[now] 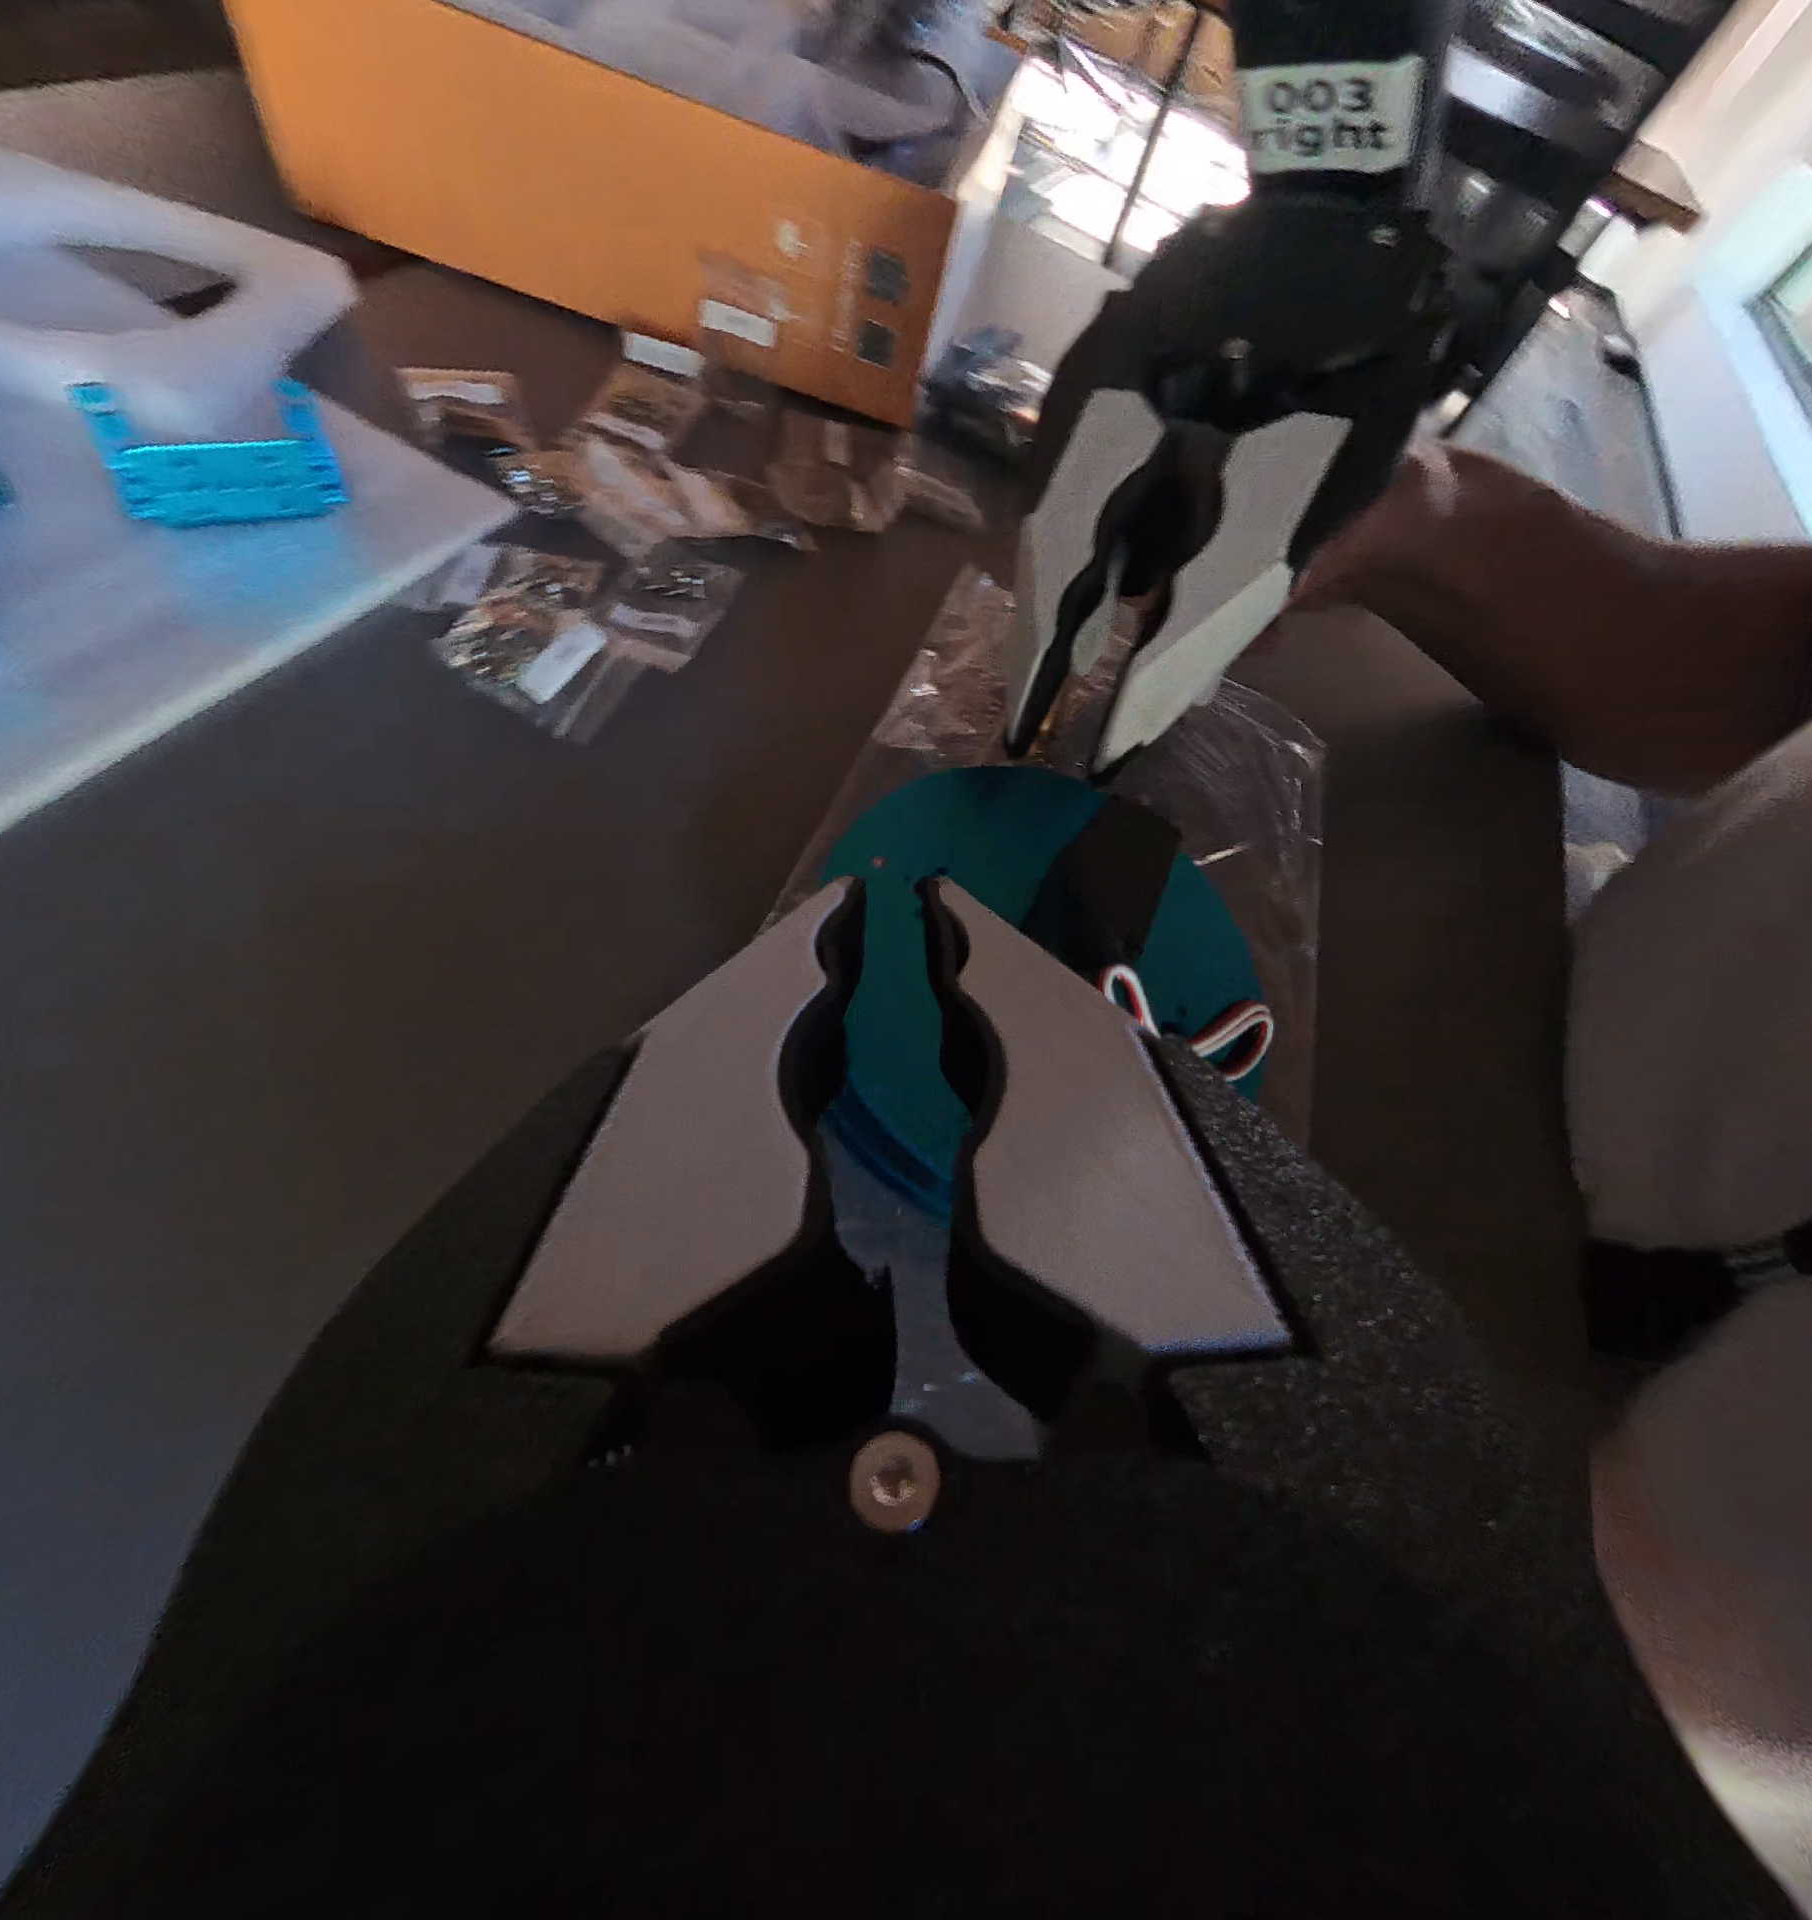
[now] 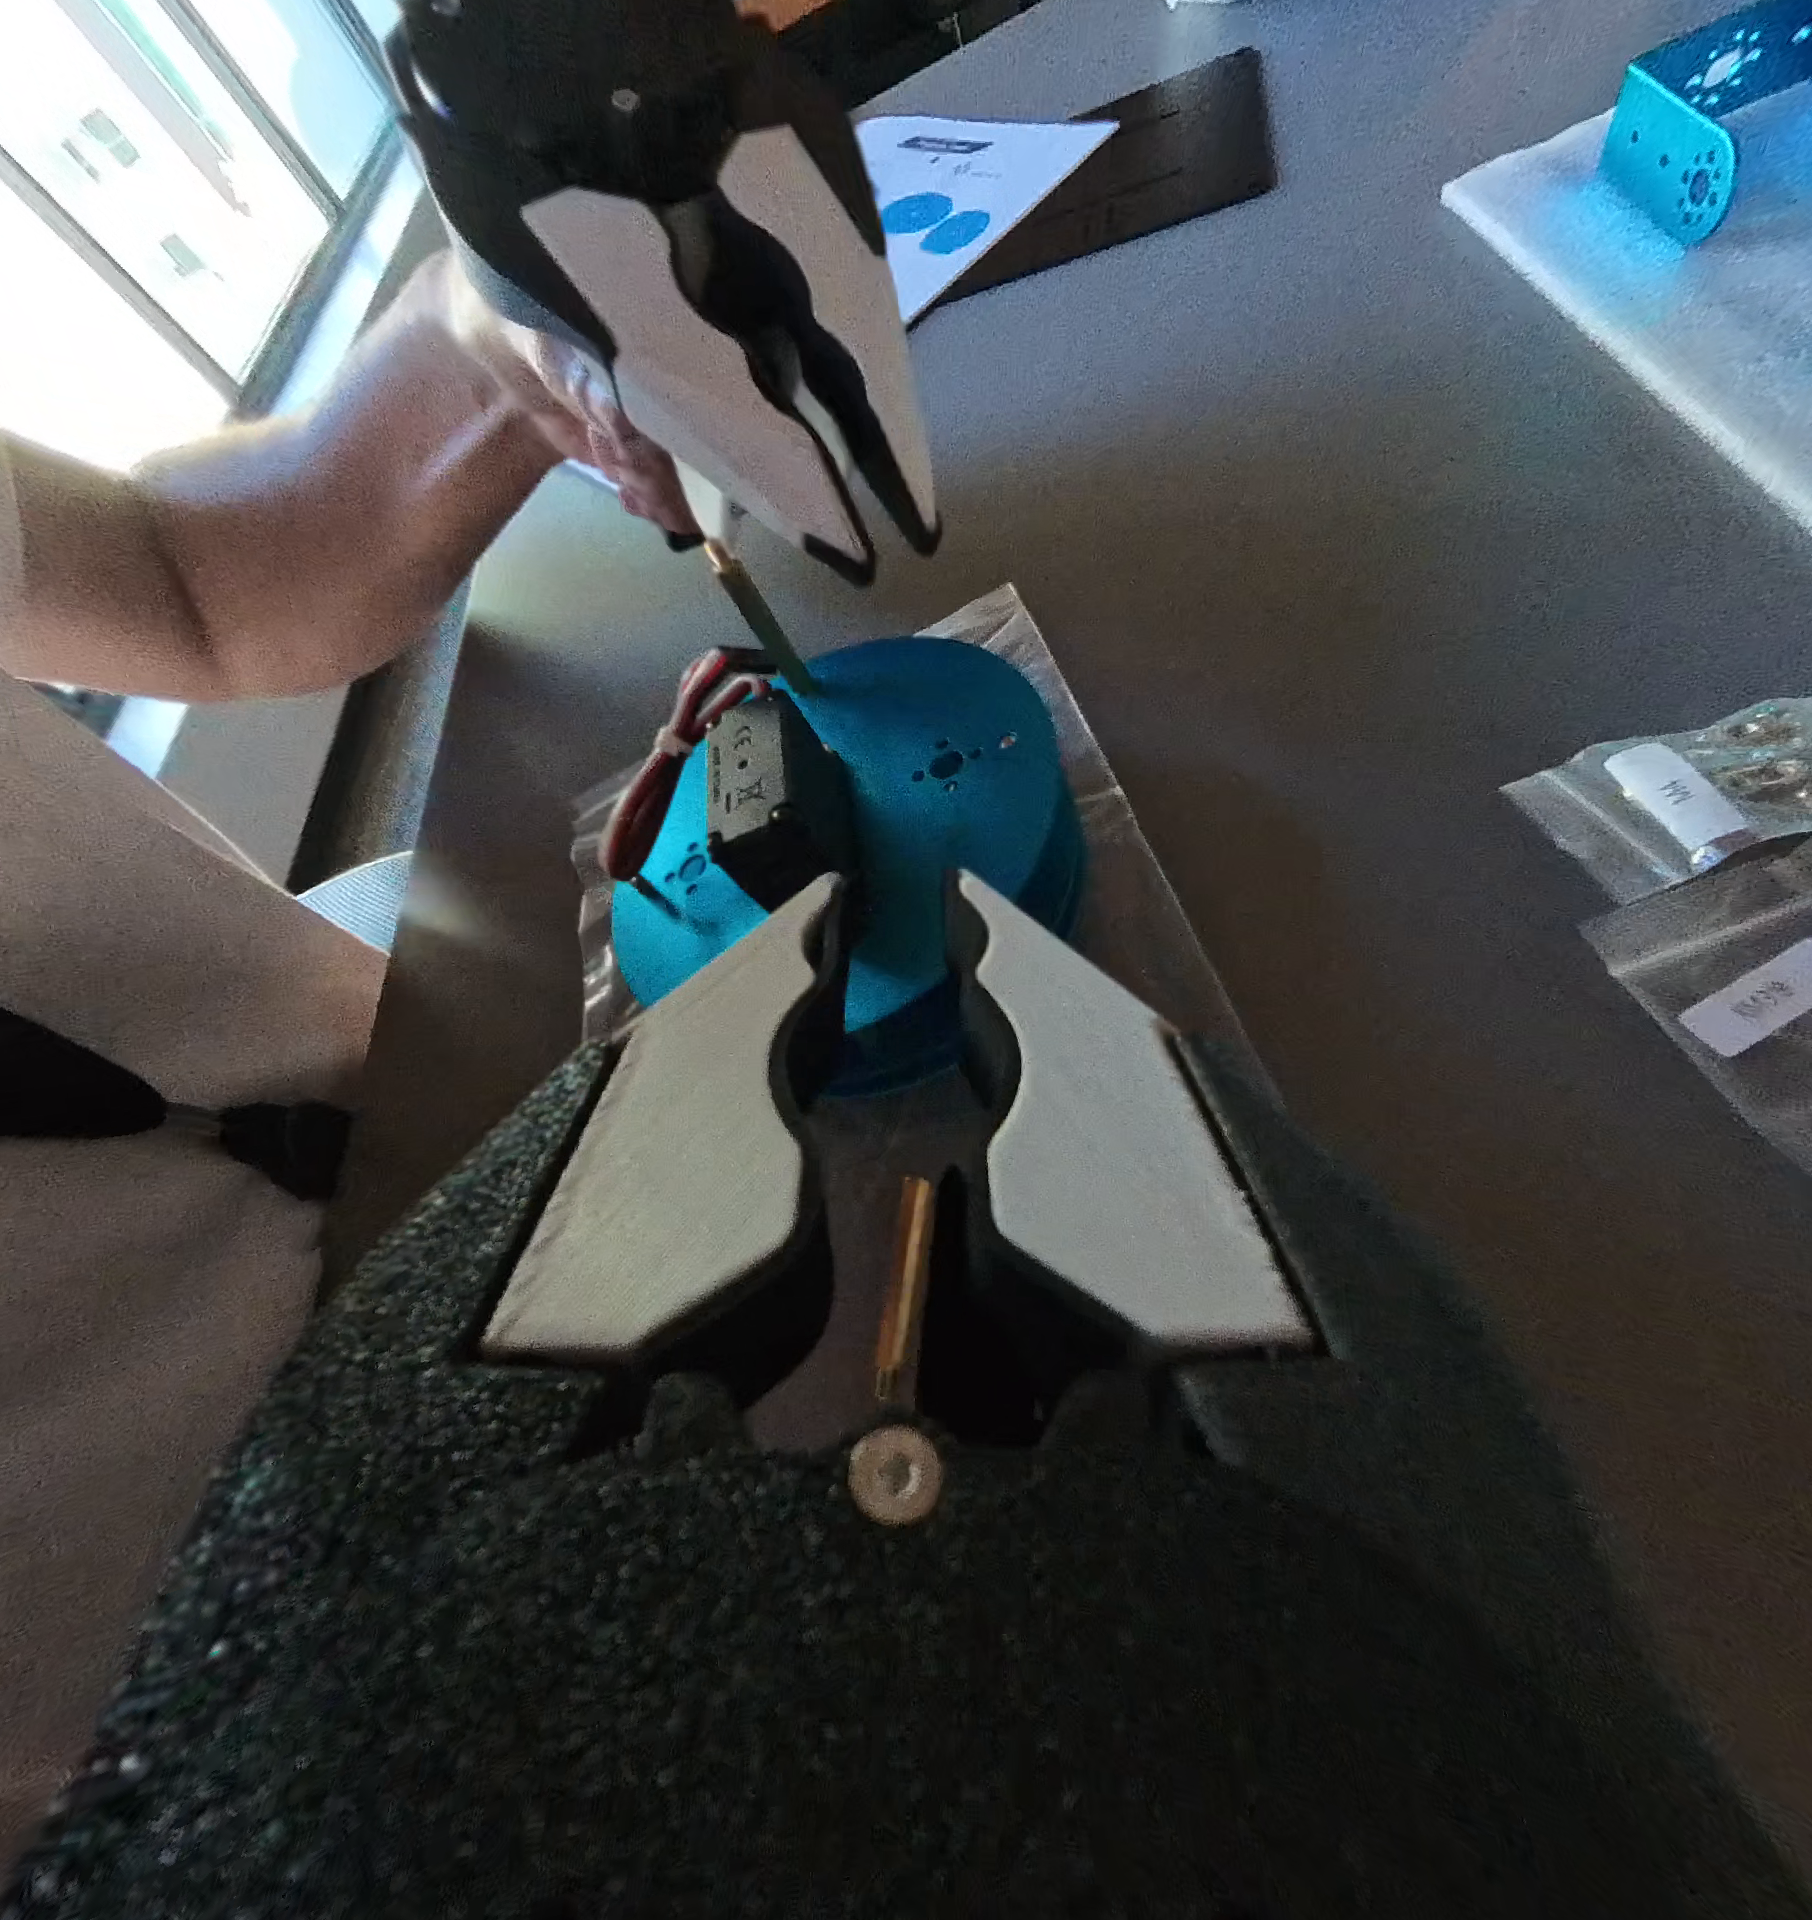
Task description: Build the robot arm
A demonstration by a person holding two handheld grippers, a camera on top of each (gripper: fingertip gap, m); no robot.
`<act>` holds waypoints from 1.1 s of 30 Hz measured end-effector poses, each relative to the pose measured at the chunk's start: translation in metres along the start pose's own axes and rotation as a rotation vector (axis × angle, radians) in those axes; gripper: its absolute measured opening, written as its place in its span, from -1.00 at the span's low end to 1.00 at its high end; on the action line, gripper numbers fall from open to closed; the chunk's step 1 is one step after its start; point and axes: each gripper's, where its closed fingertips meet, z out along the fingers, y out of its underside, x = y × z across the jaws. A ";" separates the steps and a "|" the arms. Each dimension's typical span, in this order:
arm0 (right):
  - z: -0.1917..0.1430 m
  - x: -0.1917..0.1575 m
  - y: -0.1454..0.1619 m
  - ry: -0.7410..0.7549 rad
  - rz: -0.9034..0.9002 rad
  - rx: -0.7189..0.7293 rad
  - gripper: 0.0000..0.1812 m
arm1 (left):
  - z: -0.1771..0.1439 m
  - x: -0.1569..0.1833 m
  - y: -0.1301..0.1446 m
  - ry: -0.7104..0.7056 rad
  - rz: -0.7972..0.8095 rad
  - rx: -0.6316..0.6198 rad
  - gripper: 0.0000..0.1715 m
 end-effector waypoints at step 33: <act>-0.003 0.002 0.033 0.176 -0.206 -0.161 -1.00 | -0.016 0.064 0.048 -0.096 0.148 -0.054 -1.00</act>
